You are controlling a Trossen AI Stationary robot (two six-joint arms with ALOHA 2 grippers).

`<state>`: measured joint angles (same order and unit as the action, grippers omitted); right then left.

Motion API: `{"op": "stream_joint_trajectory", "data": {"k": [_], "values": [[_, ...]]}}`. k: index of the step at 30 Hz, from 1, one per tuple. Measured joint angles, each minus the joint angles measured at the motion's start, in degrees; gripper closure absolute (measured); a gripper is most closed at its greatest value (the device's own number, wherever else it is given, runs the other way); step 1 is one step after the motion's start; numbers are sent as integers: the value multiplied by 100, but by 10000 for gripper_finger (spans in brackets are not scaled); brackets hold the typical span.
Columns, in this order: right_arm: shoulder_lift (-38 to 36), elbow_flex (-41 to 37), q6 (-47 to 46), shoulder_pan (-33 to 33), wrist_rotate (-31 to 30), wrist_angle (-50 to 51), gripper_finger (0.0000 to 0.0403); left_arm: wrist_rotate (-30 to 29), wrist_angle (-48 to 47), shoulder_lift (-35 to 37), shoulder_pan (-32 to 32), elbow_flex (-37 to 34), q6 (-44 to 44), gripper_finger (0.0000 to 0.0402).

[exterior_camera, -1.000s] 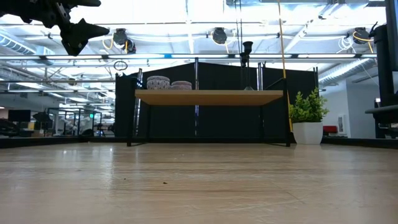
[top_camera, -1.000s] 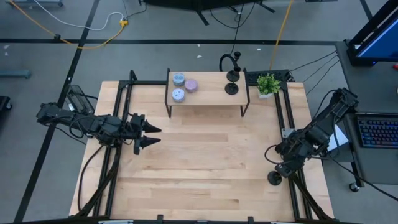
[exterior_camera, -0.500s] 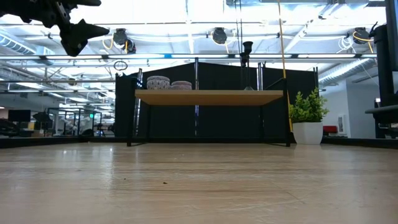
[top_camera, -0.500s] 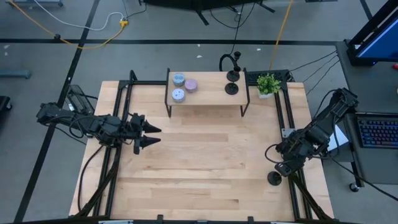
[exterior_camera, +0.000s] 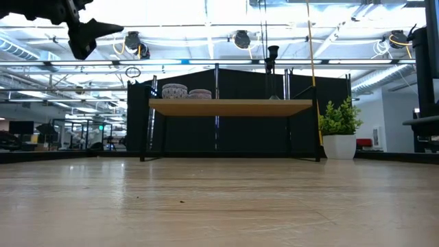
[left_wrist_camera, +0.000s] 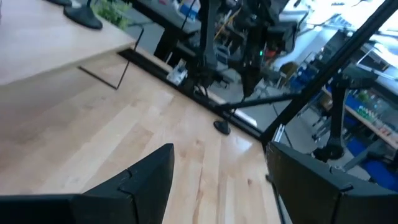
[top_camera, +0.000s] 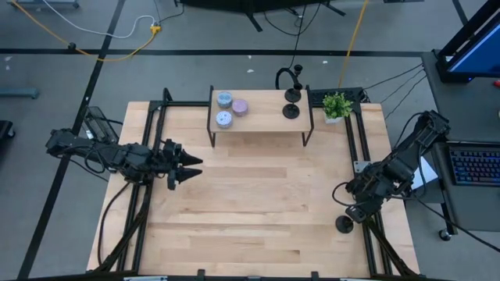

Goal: Pick & Place candle stick holders
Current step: Put the black candlestick holder on the shelf

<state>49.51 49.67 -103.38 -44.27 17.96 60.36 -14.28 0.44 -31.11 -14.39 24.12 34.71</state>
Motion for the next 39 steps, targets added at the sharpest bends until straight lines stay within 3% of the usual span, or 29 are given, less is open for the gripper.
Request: {"op": "stream_joint_trajectory", "data": {"k": [10,20,28,39], "values": [[9,208,278,4,-530,-201,394,-163,658,-99,2,7,-47,137],[5,217,456,57,-935,-504,394,-296,1650,-768,2,9,-1,137],[5,225,977,472,-1242,-905,394,-294,2395,-1288,0,26,13,137],[9,234,2149,1512,-1195,-1883,394,141,1971,-2350,0,1166,-163,137]]}}
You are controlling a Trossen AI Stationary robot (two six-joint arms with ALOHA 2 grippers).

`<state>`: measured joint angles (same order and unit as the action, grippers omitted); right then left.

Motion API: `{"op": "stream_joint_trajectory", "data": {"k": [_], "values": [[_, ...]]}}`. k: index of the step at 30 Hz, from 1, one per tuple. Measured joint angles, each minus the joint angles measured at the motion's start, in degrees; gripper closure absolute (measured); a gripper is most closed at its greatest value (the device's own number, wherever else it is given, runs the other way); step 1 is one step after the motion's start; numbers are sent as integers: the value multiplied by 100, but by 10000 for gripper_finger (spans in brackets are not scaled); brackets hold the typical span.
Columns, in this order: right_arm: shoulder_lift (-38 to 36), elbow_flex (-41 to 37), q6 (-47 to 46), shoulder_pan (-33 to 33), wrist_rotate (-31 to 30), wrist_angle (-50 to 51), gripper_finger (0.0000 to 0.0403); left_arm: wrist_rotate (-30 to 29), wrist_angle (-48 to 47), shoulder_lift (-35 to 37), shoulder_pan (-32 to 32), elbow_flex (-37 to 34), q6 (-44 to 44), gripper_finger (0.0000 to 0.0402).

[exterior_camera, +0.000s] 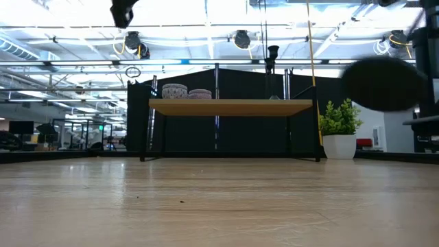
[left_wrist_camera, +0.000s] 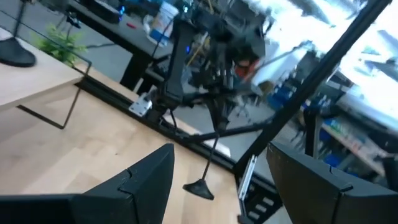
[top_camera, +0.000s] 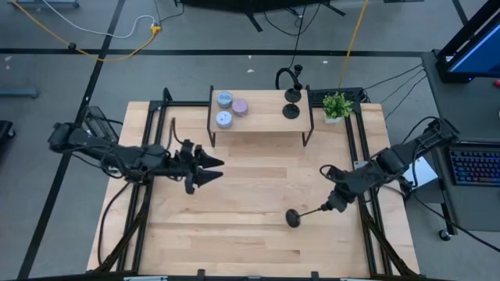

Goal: Pick & Place candle stick holders
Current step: Put the black candlestick holder on the shelf

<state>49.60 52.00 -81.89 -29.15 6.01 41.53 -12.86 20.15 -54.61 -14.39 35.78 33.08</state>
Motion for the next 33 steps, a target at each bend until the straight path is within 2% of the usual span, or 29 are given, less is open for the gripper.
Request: {"op": "stream_joint_trajectory", "data": {"k": [6,12,20,26,33], "values": [[135,0,539,493,245,-323,394,95,-1079,-771,0,1148,-228,137],[737,0,1282,1038,973,-927,394,334,-2074,-1561,30,2332,-577,137],[1377,0,2091,1618,1533,-2326,394,1213,-3547,-2568,174,3801,-640,137],[1511,1,2421,1866,1664,-2696,394,1946,-4114,-3152,259,4440,-636,137],[1558,353,2764,2009,1658,-2677,394,2461,-4135,-3623,422,4661,-579,138]]}}
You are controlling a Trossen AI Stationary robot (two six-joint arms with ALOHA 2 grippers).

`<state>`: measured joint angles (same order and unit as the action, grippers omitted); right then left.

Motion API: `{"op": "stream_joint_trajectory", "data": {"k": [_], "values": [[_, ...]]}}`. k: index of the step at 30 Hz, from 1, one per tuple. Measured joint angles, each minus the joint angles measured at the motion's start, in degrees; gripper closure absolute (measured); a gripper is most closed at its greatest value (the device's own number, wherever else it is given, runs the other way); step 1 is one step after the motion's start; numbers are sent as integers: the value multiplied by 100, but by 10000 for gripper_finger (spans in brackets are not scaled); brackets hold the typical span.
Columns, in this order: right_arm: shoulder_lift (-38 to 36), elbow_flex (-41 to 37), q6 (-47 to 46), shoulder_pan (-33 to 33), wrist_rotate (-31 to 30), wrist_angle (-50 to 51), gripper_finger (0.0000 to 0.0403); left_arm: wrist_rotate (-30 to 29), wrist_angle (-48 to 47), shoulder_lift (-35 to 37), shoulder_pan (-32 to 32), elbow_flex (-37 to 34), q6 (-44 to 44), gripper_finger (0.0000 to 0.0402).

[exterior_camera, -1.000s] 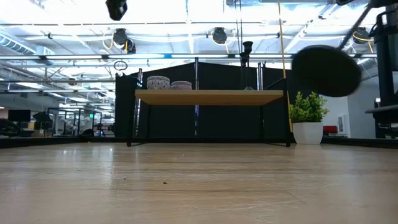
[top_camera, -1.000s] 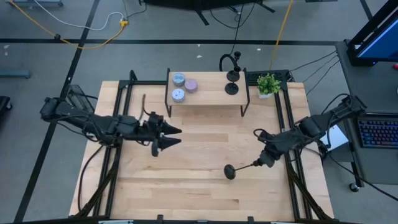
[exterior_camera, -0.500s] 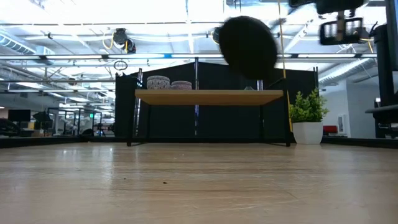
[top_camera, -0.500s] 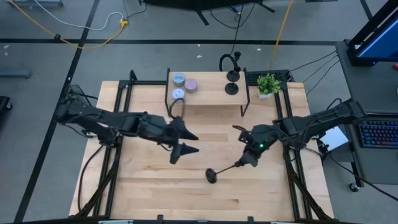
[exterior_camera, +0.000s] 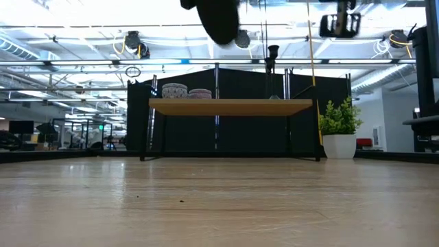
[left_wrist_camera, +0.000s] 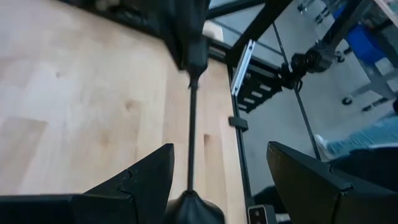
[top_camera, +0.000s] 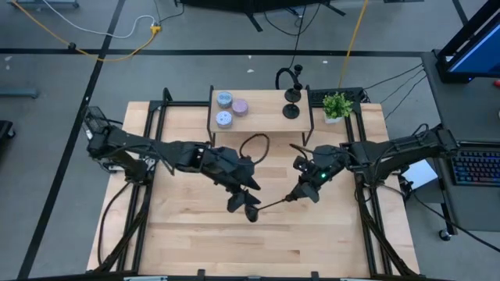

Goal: Pick & Place candle stick holders
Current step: Put the black candlestick holder on the shelf

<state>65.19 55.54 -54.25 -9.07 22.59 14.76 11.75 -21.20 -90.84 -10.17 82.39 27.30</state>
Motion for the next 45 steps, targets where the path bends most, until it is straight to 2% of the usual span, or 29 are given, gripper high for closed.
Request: {"op": "stream_joint_trajectory", "data": {"k": [7,20,37,40,45], "values": [[339,446,295,121,37,-5,394,368,114,-334,129,186,-3,138],[1052,988,722,383,763,-25,394,900,112,-828,131,641,-54,138],[1108,1127,827,385,771,-337,394,931,173,-971,159,647,17,138],[1106,1127,827,385,771,-337,394,927,180,-993,159,645,17,152],[1106,1127,827,385,770,-277,394,928,123,-1019,159,645,17,208]]}}
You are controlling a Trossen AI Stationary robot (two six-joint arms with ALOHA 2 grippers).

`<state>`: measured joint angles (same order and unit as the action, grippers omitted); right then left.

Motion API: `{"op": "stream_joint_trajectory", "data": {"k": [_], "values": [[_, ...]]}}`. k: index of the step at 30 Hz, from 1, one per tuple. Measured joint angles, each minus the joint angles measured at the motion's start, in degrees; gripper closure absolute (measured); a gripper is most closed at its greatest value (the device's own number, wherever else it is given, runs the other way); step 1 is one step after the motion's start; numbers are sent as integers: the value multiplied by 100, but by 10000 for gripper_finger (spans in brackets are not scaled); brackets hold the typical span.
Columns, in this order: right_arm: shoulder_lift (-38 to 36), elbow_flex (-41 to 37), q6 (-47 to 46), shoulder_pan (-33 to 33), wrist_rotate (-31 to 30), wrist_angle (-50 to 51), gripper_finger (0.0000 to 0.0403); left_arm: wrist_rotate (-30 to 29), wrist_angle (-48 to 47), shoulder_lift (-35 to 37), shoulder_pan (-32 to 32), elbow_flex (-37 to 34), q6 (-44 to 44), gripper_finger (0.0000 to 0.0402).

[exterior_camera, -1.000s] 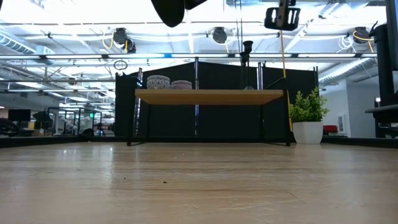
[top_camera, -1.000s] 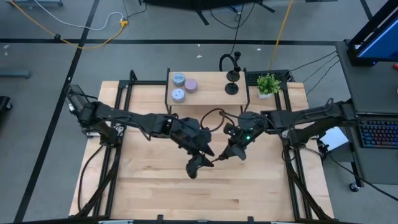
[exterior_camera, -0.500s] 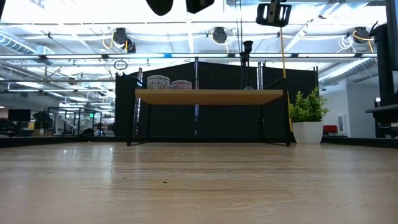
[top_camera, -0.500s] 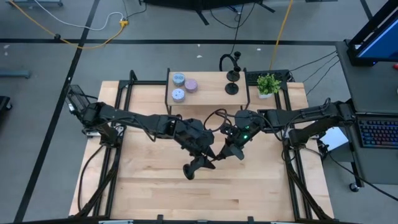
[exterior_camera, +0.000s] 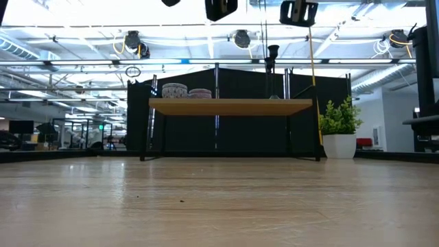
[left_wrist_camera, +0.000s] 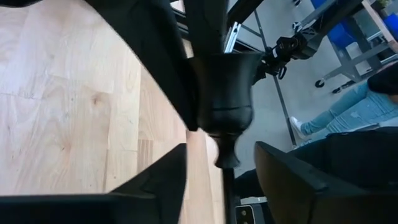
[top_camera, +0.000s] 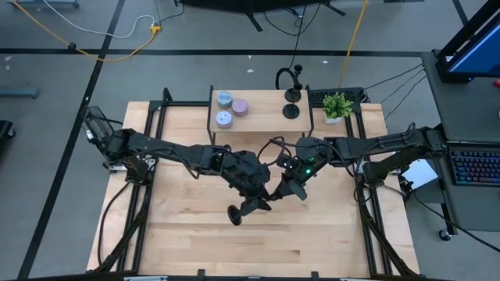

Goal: Pick & Place candle stick holders
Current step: Put the black candlestick holder on the shelf

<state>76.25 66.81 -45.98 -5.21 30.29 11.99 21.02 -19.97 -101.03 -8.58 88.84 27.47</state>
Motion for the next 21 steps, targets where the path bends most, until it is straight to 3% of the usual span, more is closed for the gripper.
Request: {"op": "stream_joint_trajectory", "data": {"k": [13,21], "values": [[-4,-2,15,-2,-11,43,394,180,-39,2,7,0,60,381],[-2,-4,17,2,-29,78,385,206,-189,4,68,-7,286,387]]}}
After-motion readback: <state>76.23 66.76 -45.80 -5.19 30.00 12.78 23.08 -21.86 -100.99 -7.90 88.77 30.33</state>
